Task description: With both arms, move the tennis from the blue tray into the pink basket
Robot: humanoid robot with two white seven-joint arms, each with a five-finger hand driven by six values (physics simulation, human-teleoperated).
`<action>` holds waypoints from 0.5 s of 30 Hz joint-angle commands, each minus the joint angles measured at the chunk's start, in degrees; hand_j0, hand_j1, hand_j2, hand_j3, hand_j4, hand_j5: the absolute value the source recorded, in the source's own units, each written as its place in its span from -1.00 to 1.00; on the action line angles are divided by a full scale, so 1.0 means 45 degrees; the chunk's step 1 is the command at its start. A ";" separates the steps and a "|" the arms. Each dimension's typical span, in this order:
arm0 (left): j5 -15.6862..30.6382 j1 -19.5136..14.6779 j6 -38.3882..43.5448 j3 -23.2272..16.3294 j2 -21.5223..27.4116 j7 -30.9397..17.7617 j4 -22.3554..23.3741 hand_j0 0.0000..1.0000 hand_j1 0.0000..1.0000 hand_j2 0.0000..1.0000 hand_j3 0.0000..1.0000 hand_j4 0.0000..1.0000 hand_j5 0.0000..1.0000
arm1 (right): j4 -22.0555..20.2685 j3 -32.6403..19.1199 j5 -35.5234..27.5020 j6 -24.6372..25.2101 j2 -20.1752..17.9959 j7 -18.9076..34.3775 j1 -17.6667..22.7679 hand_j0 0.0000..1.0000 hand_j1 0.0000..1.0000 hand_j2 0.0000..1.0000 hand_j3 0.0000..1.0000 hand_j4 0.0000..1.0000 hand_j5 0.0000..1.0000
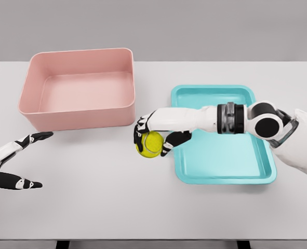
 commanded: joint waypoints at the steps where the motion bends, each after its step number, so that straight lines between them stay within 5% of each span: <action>1: 0.0067 0.0000 0.0011 0.0002 0.0021 0.0003 -0.0004 1.00 1.00 1.00 1.00 1.00 1.00 | 0.0260 0.0245 0.0536 0.0290 0.1330 -0.0012 0.0000 -0.16 -0.16 -0.16 -0.16 -0.16 -0.16; 5: 0.0067 0.0000 0.0011 0.0002 0.0021 0.0003 -0.0004 1.00 1.00 1.00 1.00 1.00 1.00 | 0.0669 0.1007 0.1434 0.0778 0.2541 -0.0012 -0.0078 -0.15 -0.15 -0.15 -0.15 -0.15 -0.15; 12: 0.0067 0.0000 0.0011 0.0002 0.0021 0.0003 -0.0004 1.00 1.00 1.00 1.00 1.00 1.00 | 0.2408 0.1320 0.2253 0.0720 0.3225 -0.0012 -0.0059 0.00 0.00 0.00 0.00 0.00 0.00; 13: 0.0067 0.0000 0.0011 0.0002 0.0021 0.0003 -0.0004 1.00 1.00 1.00 1.00 1.00 1.00 | 0.2506 0.1320 0.2605 0.0720 0.3303 -0.0012 -0.0020 0.13 0.13 0.13 0.13 0.13 0.13; 15: 0.0067 0.0000 0.0011 0.0002 0.0021 0.0003 -0.0004 1.00 1.00 1.00 1.00 1.00 1.00 | 0.2448 0.1378 0.2684 0.0642 0.3284 -0.0012 0.0020 1.00 1.00 1.00 1.00 1.00 1.00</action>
